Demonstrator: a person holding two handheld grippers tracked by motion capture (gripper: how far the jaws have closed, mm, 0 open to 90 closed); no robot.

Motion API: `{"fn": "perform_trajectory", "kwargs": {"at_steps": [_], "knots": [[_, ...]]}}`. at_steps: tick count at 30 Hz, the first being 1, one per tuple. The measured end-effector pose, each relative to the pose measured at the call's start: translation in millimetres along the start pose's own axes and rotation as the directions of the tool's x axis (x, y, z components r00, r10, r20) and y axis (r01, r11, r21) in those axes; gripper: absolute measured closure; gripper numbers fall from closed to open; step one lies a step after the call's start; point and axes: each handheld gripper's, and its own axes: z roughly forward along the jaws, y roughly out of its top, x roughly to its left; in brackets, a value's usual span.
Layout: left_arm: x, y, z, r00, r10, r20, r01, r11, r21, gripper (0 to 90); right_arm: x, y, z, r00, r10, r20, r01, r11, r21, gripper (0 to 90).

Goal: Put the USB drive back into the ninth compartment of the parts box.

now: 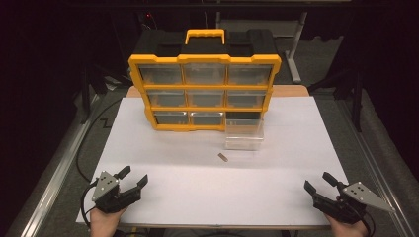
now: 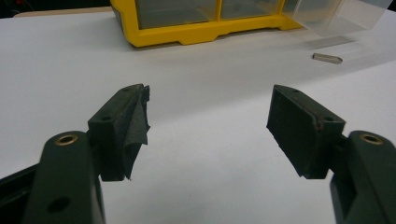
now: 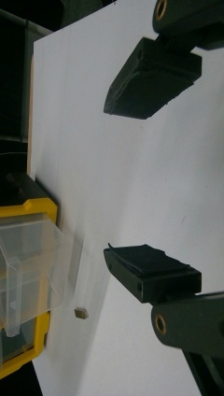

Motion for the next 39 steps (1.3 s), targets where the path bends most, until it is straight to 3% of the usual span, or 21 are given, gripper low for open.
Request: {"fn": "perform_trajectory", "kwargs": {"at_steps": [8,17,29,35,39], "knots": [[-0.2,0.1,1.2,1.0,0.008,0.003,-0.008,0.9999,0.009,29.9,2.9,2.0,3.4,0.9998,-0.003,-0.017,0.002,1.0,-0.003,26.0],[-0.5,0.1,3.3,0.9999,0.013,0.005,-0.013,0.9998,0.015,29.9,14.6,7.7,12.6,0.9972,-0.048,-0.057,0.048,0.999,-0.002,25.9],[-0.8,0.0,3.8,0.9999,0.013,0.006,-0.013,0.9998,0.017,30.0,27.2,14.5,27.4,0.9927,-0.057,-0.106,0.056,0.998,-0.012,26.4],[-1.3,0.1,3.6,0.9998,0.014,0.01,-0.015,0.9998,0.014,30.0,30.8,16.0,35.1,0.9903,-0.023,-0.137,0.023,1.0,-0.002,26.7],[-1.3,0.0,4.1,0.9998,0.015,0.011,-0.015,0.9997,0.017,30.0,34.9,17.7,38.6,0.9894,-0.031,-0.142,0.03,1.0,-0.006,26.7]]}}
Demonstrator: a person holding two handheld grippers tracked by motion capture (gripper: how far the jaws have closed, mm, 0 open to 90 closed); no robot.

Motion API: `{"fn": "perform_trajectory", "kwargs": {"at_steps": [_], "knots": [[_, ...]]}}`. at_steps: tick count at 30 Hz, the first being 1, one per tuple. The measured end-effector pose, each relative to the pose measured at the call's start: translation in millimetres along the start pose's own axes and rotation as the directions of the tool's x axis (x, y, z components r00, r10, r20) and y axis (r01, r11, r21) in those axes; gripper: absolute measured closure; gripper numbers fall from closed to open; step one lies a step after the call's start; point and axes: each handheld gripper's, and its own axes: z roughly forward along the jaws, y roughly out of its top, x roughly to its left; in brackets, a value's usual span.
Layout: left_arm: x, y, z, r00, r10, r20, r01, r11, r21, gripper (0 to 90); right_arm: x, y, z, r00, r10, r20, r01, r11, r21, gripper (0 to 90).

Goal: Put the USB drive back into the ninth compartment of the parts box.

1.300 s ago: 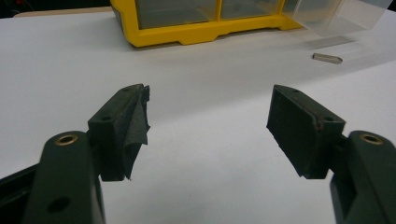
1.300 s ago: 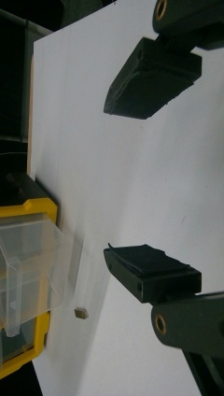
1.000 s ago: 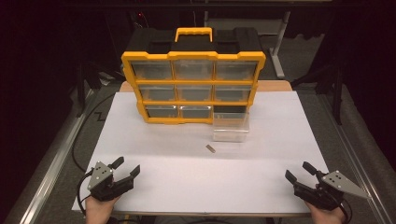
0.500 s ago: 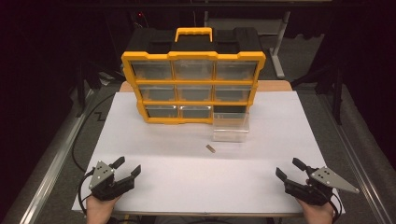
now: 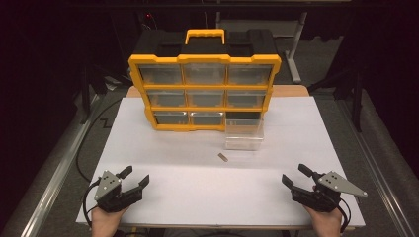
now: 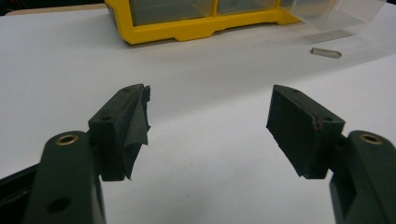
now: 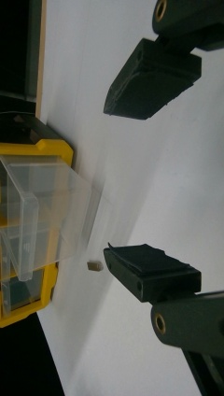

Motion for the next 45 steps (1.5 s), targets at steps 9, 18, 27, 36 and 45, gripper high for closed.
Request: {"fn": "perform_trajectory", "kwargs": {"at_steps": [9,18,27,36,45], "knots": [[0.1,0.0,-1.1,1.0,0.004,-0.001,-0.004,1.0,-0.001,30.0,8.2,3.1,10.4,0.9993,-0.006,-0.038,0.006,1.0,0.001,26.6],[0.9,0.5,-0.6,1.0,0.001,-0.005,-0.001,1.0,-0.002,30.0,11.5,7.2,17.0,0.9986,-0.011,-0.052,0.011,1.0,-0.001,26.4],[-1.6,1.3,1.4,0.9997,0.025,0.002,-0.025,0.9997,0.006,30.1,22.3,9.9,29.2,0.9956,-0.041,-0.084,0.041,0.999,0.009,26.9],[-0.8,1.6,2.1,0.9999,0.017,0.003,-0.017,0.9999,0.002,30.1,34.9,12.7,45.2,0.9906,-0.055,-0.125,0.06,0.998,0.035,26.9],[-1.9,1.0,2.2,0.9997,0.021,0.01,-0.021,0.9998,0.004,30.3,54.0,16.6,64.8,0.9837,-0.067,-0.167,0.078,0.995,0.057,27.2]]}}
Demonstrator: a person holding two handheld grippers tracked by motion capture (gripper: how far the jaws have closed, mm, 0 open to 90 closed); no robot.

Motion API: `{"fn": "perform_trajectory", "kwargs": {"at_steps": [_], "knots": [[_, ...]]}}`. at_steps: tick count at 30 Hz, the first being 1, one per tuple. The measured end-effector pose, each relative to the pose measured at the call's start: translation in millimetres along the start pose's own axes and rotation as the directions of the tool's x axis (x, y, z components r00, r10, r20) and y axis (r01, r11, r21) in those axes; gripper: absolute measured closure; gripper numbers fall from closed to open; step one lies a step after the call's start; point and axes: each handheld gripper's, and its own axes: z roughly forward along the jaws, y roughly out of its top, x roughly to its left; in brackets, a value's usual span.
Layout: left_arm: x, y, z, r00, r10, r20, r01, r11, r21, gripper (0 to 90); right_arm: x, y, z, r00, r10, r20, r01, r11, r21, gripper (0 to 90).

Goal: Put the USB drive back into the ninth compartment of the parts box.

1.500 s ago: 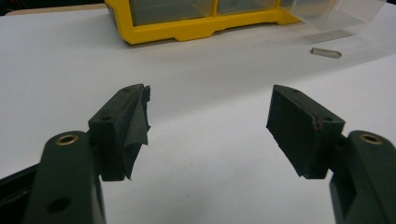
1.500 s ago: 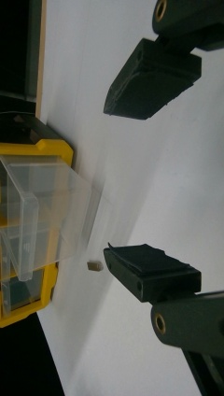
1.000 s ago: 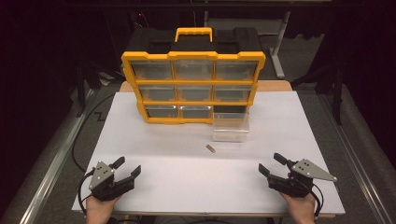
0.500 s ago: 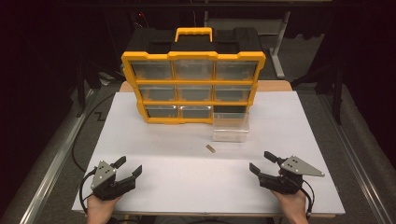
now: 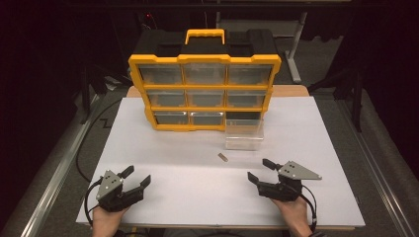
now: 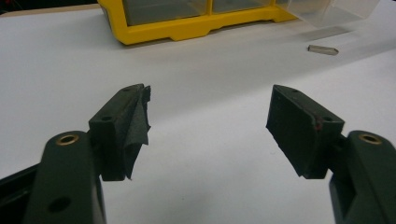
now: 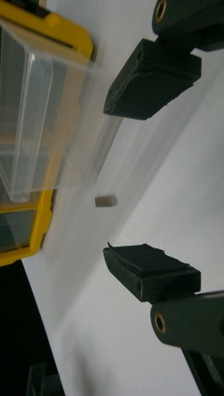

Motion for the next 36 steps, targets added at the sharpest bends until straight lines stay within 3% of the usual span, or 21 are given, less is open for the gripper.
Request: {"fn": "perform_trajectory", "kwargs": {"at_steps": [8,14,18,22,32,36], "knots": [[7.2,0.0,-2.0,0.9989,-0.047,-0.01,0.047,0.9988,-0.016,30.4,12.8,8.1,22.0,0.9993,-0.008,-0.035,0.009,1.0,0.028,28.7],[3.8,0.4,-0.4,0.9998,-0.018,-0.009,0.018,0.9998,-0.007,30.4,17.2,16.8,39.0,0.9975,-0.062,-0.033,0.065,0.994,0.086,29.6],[5.2,0.3,-0.2,0.9998,-0.019,-0.009,0.019,0.9998,-0.004,30.4,21.7,25.0,48.3,0.9938,-0.107,-0.031,0.11,0.983,0.144,31.1],[3.6,0.1,-1.0,1.0,-0.007,0.001,0.007,1.0,-0.005,30.4,22.1,33.1,57.1,0.9951,-0.093,-0.033,0.098,0.976,0.193,34.0],[4.2,1.1,2.2,0.9999,0.001,0.016,-0.001,1.0,0.007,30.5,19.8,51.0,76.2,0.9967,-0.069,-0.044,0.08,0.935,0.347,44.3],[2.7,1.4,1.8,0.9999,0.01,0.014,-0.01,0.9999,0.006,30.5,21.7,54.7,84.5,0.9953,-0.085,-0.045,0.096,0.912,0.399,47.4]]}}
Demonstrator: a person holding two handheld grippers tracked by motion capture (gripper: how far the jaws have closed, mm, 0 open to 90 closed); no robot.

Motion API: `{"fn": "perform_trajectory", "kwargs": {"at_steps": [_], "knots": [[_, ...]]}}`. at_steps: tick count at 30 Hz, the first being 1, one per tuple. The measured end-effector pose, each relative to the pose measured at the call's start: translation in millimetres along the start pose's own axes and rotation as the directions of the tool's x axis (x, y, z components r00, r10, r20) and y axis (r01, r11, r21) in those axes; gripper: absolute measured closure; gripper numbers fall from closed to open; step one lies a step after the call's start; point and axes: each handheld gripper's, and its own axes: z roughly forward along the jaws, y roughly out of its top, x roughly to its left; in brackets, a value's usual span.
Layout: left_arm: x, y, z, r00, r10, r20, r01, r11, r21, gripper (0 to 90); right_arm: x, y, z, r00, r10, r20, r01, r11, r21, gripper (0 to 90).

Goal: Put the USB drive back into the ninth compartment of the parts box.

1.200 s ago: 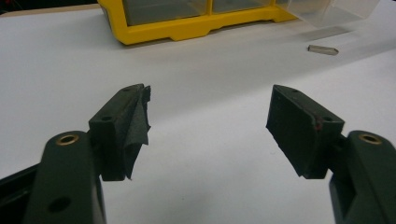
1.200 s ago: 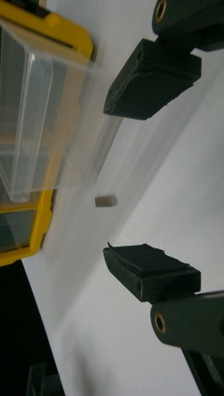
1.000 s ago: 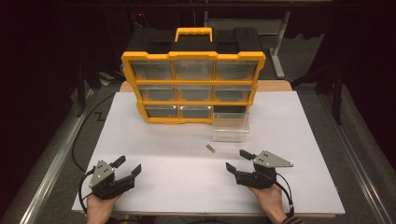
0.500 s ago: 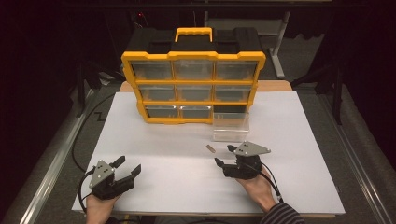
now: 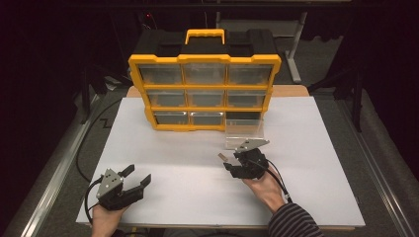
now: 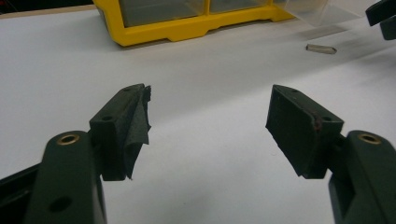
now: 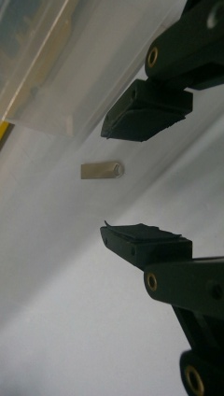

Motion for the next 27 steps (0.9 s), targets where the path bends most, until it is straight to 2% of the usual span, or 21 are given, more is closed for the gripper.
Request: {"fn": "perform_trajectory", "kwargs": {"at_steps": [4,9,16,18,21,22,24,27], "knots": [[0.0,-0.1,-0.4,1.0,0.006,0.001,-0.006,1.0,0.003,30.5,0.1,3.9,7.7,0.9999,-0.013,0.01,0.012,0.998,0.065,47.8],[-0.8,-0.1,1.3,0.9999,0.011,0.008,-0.012,0.9999,0.011,30.5,-1.4,8.4,15.1,0.9998,-0.007,0.019,0.005,0.994,0.112,47.9],[-1.4,0.1,1.0,0.9998,0.017,0.006,-0.017,0.9998,0.01,30.6,-0.6,16.1,25.7,0.9998,0.003,0.021,-0.006,0.989,0.148,48.3],[-1.5,0.0,0.8,0.9998,0.017,0.006,-0.017,0.9998,0.009,30.6,-0.5,17.7,29.6,0.9997,-0.014,0.019,0.011,0.988,0.156,48.6],[-1.4,0.0,0.8,0.9998,0.019,0.008,-0.019,0.9998,0.009,30.7,1.5,20.8,34.2,0.9997,-0.005,0.022,0.001,0.985,0.173,49.5],[-1.4,0.1,0.7,0.9998,0.018,0.008,-0.018,0.9998,0.009,30.7,0.6,22.1,35.6,0.9996,-0.02,0.021,0.016,0.985,0.171,50.1],[-1.5,0.1,0.5,0.9998,0.017,0.009,-0.017,0.9998,0.008,30.7,1.6,24.1,37.6,0.9998,-0.002,0.022,-0.002,0.984,0.18,51.1],[-1.4,0.3,-0.1,0.9998,0.016,0.007,-0.016,0.9999,0.005,31.0,1.4,27.0,40.3,0.9997,-0.004,0.026,-0.001,0.982,0.187,52.6]]}}
